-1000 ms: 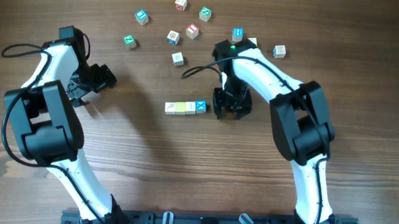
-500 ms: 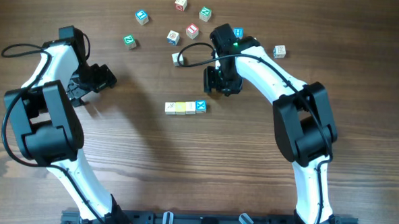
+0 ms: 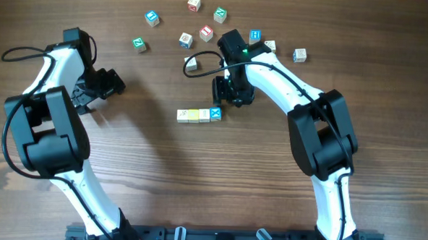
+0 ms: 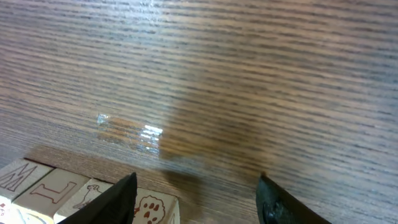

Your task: Form a horizontal line

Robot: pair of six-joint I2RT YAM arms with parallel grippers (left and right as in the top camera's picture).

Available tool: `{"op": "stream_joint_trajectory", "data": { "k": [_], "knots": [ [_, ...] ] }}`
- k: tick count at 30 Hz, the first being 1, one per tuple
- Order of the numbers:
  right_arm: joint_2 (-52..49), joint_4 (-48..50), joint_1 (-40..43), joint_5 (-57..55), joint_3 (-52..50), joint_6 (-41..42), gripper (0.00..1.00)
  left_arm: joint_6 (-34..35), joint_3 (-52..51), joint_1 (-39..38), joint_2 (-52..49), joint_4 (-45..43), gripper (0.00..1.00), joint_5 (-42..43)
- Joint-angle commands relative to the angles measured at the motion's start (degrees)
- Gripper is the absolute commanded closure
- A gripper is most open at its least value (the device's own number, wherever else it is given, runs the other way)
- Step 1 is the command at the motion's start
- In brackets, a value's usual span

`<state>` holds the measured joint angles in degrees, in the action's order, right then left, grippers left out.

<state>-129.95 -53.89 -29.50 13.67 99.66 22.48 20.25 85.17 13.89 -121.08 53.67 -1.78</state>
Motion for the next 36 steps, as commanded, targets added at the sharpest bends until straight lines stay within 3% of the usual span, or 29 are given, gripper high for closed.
{"op": "stream_joint_trajectory", "data": {
  "k": [1,32,35,36],
  "knots": [
    [-2.27,-1.46,-0.31,-1.55,-0.85,0.61,0.37,-0.07,0.68,0.04,-0.96,-0.15,0.00,-0.07],
    [-2.27,-0.74,-0.33,-1.64,-0.96,1.29,0.36,-0.07,0.68,0.04,-0.96,-0.15,0.00,-0.07],
    [-2.27,0.90,-0.22,-2.75,-0.96,2.05,0.37,-0.07,0.68,0.04,-0.96,-0.15,0.00,-0.07],
    [-2.27,1.66,-0.22,-5.14,-0.96,3.37,0.43,-0.07,0.68,0.04,-0.96,-0.15,0.00,-0.07]
  ]
}}
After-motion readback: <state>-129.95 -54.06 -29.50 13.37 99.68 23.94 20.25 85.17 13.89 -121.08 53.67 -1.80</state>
